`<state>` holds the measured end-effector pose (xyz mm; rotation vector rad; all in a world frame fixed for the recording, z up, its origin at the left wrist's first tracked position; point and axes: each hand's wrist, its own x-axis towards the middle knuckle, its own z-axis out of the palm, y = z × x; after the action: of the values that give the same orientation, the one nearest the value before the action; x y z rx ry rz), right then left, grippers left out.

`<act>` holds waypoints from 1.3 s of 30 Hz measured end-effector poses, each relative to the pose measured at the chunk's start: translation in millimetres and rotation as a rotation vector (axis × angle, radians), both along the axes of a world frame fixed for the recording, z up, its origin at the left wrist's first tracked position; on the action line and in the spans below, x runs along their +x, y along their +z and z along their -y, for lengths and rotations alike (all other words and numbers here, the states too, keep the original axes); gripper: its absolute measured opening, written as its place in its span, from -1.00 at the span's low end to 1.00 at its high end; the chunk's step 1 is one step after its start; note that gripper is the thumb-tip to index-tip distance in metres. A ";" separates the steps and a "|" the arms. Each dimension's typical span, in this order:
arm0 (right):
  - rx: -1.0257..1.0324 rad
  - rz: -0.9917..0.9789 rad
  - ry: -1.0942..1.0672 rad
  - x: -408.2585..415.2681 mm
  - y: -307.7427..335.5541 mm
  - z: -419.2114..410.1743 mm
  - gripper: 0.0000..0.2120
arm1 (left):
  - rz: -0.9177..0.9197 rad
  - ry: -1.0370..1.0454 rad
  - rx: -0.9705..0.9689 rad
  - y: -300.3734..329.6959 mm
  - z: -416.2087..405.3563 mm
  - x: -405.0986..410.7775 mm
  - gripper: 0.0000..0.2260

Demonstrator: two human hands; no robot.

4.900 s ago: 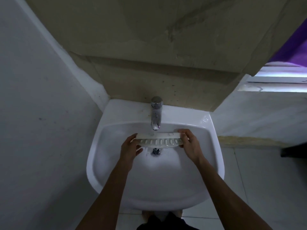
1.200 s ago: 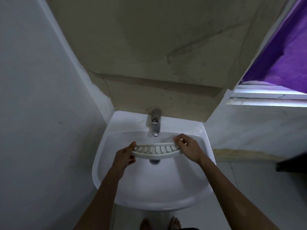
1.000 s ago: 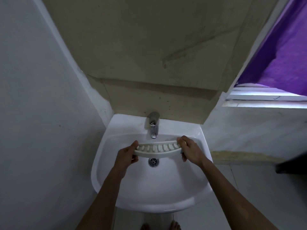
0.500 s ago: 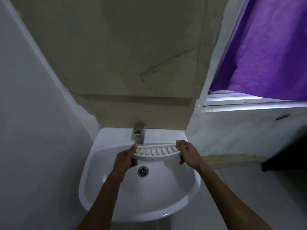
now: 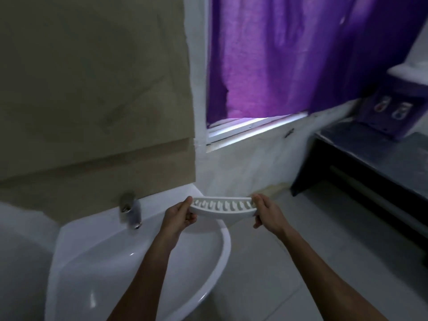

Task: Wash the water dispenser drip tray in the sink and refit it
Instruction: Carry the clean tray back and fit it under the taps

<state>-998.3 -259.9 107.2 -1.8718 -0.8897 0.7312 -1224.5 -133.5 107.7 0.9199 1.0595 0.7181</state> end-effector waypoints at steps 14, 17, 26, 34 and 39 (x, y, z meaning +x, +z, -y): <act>0.055 -0.013 -0.336 156.8 -2.1 80.0 -0.68 | -0.105 -0.365 0.176 13.7 12.4 206.2 -0.80; 0.047 -0.017 -0.382 208.0 -4.0 92.3 -0.66 | -0.106 -0.410 0.183 10.2 16.8 266.1 -0.80; 0.033 -0.003 -0.458 372.3 4.0 108.7 -0.65 | -0.082 -0.475 0.157 5.9 18.3 449.0 -0.78; 0.007 0.012 -0.511 489.9 1.1 105.3 -0.61 | -0.084 -0.525 0.124 -12.2 0.8 578.4 -0.68; 0.009 -0.019 -0.581 559.4 -11.7 84.5 -0.66 | -0.091 -0.569 0.142 -21.4 -24.9 659.5 -0.73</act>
<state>-438.9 -344.4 95.6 -1.9725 -0.2991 0.3804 -565.0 -108.6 86.3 1.3144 0.7725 0.2790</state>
